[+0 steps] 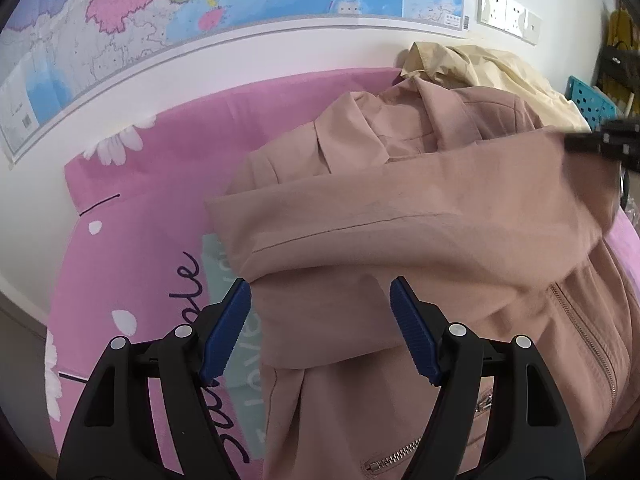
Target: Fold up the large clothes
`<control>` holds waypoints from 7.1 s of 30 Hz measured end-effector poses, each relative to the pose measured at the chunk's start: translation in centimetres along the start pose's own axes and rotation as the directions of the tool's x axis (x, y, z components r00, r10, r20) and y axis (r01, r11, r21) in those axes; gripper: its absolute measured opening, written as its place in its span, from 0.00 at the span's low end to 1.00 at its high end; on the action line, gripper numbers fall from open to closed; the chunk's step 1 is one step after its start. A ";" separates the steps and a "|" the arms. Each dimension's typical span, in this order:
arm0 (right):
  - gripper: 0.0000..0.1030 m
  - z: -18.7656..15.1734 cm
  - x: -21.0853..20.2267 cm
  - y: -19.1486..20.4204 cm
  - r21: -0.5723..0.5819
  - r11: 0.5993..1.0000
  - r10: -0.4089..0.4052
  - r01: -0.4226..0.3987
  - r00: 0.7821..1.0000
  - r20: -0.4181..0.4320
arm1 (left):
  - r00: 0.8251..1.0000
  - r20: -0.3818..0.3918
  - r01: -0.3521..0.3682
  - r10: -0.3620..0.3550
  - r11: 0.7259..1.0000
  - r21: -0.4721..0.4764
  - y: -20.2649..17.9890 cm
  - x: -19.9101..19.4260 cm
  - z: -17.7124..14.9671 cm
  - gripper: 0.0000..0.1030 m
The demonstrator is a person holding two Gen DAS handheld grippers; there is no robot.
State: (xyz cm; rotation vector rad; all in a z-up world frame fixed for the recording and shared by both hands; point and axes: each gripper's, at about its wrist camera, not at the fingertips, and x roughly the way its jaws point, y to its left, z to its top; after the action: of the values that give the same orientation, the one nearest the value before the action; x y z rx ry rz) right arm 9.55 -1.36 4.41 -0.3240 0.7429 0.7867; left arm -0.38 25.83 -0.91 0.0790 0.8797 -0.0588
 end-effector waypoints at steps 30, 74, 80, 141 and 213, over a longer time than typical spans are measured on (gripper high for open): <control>0.61 -4.0 5.4 -2.4 0.093 0.994 -0.053 0.062 0.993 -0.103 | 0.990 -0.118 0.061 -0.082 0.984 -0.168 5.0 3.3 -2.1 0.21; 0.61 -6.2 0.8 -0.4 0.154 0.974 -0.171 0.169 0.985 0.001 | 0.999 -0.022 0.034 -0.035 0.998 -0.051 0.5 -2.1 -3.8 0.78; 0.61 -6.6 3.3 0.3 0.139 0.979 -0.140 0.148 0.988 -0.068 | 0.999 -0.023 0.034 -0.035 0.998 -0.061 0.4 -2.6 -4.5 0.79; 0.86 -22.7 -7.2 -0.9 0.530 0.837 0.143 -0.139 0.989 0.034 | 0.964 -0.088 0.226 -0.252 0.945 -0.236 -1.3 -9.0 -18.1 0.90; 0.08 -23.2 -8.2 7.1 0.462 0.726 0.454 -0.509 0.860 0.235 | 0.919 0.067 0.385 -0.388 0.846 -0.369 -1.3 -10.4 -17.7 0.05</control>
State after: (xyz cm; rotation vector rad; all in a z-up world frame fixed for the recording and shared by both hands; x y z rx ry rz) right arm -10.73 -12.95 -6.13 0.4191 0.9198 1.0510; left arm -20.70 26.42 -4.14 -0.4632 0.8926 -0.2670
